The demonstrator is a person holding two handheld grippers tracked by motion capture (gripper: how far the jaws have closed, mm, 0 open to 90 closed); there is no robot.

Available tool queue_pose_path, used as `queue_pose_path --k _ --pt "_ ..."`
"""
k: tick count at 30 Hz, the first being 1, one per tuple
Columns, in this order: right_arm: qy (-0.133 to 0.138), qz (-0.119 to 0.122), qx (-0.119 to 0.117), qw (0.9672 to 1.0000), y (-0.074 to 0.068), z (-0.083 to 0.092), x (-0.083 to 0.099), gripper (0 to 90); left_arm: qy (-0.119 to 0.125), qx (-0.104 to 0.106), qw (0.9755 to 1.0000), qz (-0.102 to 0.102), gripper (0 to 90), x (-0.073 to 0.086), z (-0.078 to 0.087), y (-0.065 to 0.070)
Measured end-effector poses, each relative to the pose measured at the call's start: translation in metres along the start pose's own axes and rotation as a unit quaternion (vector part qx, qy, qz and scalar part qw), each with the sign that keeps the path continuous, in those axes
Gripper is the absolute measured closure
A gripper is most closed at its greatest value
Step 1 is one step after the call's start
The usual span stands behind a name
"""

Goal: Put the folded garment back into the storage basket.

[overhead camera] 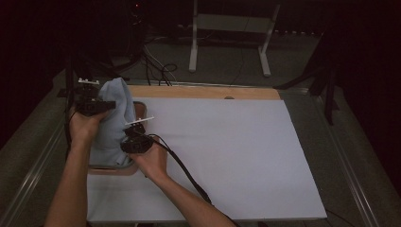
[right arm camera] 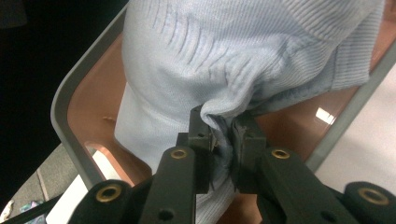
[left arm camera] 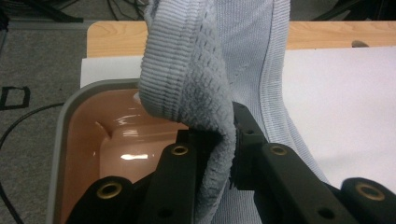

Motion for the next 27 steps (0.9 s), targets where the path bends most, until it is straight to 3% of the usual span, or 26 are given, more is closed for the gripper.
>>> queue_pose_path --k 27 --pt "-0.014 0.004 0.009 0.9998 0.003 -0.006 0.005 80.3 -0.025 -0.011 0.9996 0.0 81.5 0.013 -0.014 -0.005"
Point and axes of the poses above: each handheld gripper's, and its own axes: z roughly backward along the jaws, x roughly out of its underside, y roughly to its right, the point moved 8 cm from there along -z, roughly forward along the jaws, and after that the axes turned 9 degrees about -z, right-handed, at the moved point
